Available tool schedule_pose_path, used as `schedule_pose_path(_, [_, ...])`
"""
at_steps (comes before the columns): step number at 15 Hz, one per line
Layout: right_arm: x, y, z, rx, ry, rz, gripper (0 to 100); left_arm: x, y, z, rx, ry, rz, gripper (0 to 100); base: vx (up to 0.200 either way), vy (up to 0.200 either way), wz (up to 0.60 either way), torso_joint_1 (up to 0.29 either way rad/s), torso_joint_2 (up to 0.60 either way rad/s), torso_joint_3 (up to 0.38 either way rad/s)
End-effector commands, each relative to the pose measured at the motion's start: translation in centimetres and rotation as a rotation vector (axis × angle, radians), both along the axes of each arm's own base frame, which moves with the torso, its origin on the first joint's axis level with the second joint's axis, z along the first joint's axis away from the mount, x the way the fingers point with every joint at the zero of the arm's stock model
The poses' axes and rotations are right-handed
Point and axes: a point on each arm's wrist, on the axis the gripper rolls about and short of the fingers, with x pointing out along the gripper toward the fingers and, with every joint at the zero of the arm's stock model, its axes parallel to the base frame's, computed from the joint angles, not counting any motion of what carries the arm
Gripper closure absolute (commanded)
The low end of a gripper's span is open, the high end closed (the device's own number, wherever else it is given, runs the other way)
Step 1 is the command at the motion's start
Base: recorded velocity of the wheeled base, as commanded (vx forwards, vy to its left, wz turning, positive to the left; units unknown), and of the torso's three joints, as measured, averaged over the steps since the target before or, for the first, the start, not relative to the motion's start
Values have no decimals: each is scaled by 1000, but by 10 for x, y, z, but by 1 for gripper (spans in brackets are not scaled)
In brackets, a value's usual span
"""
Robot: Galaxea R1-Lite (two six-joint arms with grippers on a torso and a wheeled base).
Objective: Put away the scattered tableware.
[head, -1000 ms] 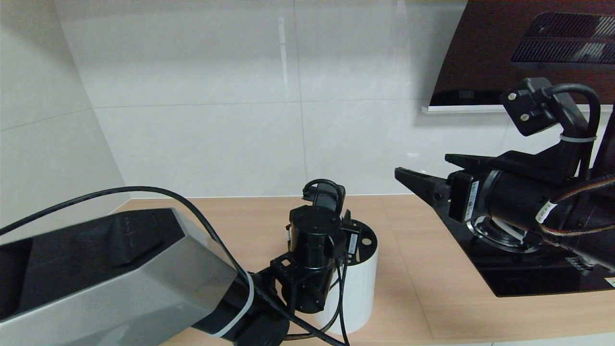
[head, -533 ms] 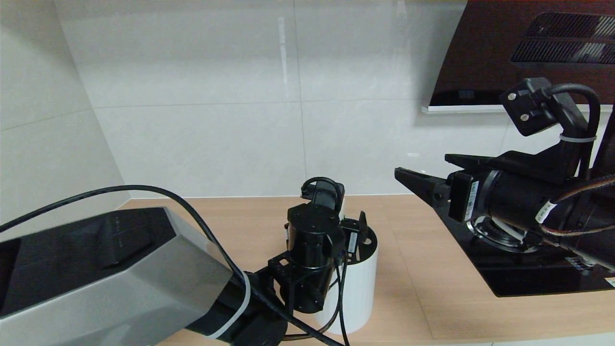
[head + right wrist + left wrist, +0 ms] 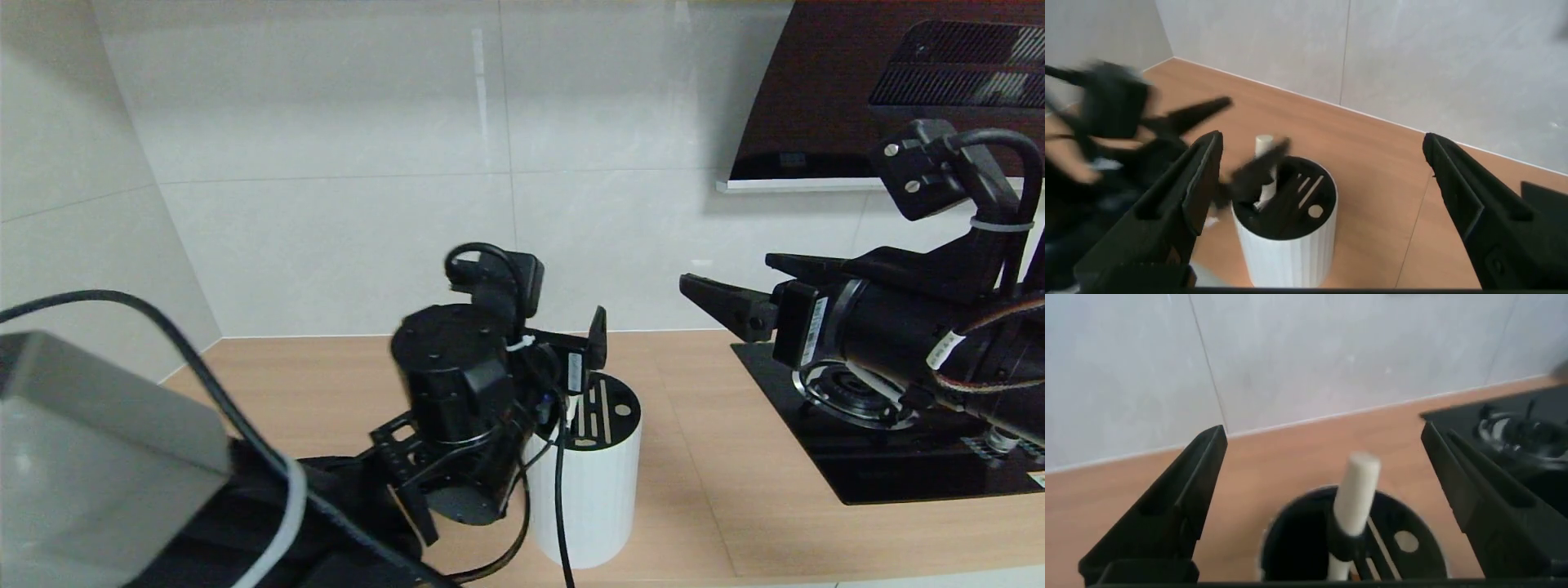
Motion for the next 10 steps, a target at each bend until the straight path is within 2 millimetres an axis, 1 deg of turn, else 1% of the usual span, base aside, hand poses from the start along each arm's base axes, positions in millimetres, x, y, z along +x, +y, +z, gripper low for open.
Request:
schedule_pose_path(1, [1, -9, 7, 18, -21, -31, 0, -45, 82, 76, -74, -144, 2, 0, 0, 0, 0, 0, 0, 0])
schedule_pose_path(2, [1, -10, 7, 19, -23, -34, 0, -46, 86, 79, -77, -147, 6, 0, 0, 0, 0, 0, 0, 0])
schedule_pose_path(3, [-1, -18, 12, 34, -41, -61, 0, -65, 130, 97, -76, -149, 53, 0, 0, 0, 0, 0, 0, 0])
schedule_pose_path(4, [-5, -26, 13, 39, -48, -80, 0, -82, 148, 97, -56, -126, 68, 0, 0, 0, 0, 0, 0, 0])
schedule_pose_path(5, [-16, -36, 14, 42, -65, -88, 0, -103, 163, 96, -39, -103, 58, 0, 0, 0, 0, 0, 0, 0])
schedule_pose_path(6, [-39, -54, 17, 44, -107, -90, 0, -133, 185, 95, -32, -95, 57, 0, 0, 0, 0, 0, 0, 0])
schedule_pose_path(7, [-43, -57, 16, 46, -113, -92, 0, -140, 189, 95, -34, -97, 58, 0, 0, 0, 0, 0, 0, 0])
schedule_pose_path(8, [-81, -92, 0, 61, -145, -134, 0, -190, 233, 81, -25, -97, 169, 0, 0, 0, 0, 0, 0, 0])
schedule_pose_path(9, [-103, -111, -12, 78, -175, -171, 0, -219, 249, 70, -27, -100, 191, 0, 0, 0, 0, 0, 0, 0])
schedule_pose_path(10, [-113, -121, -19, 86, -191, -196, 0, -235, 256, 63, -29, -100, 192, 0, 0, 0, 0, 0, 0, 0])
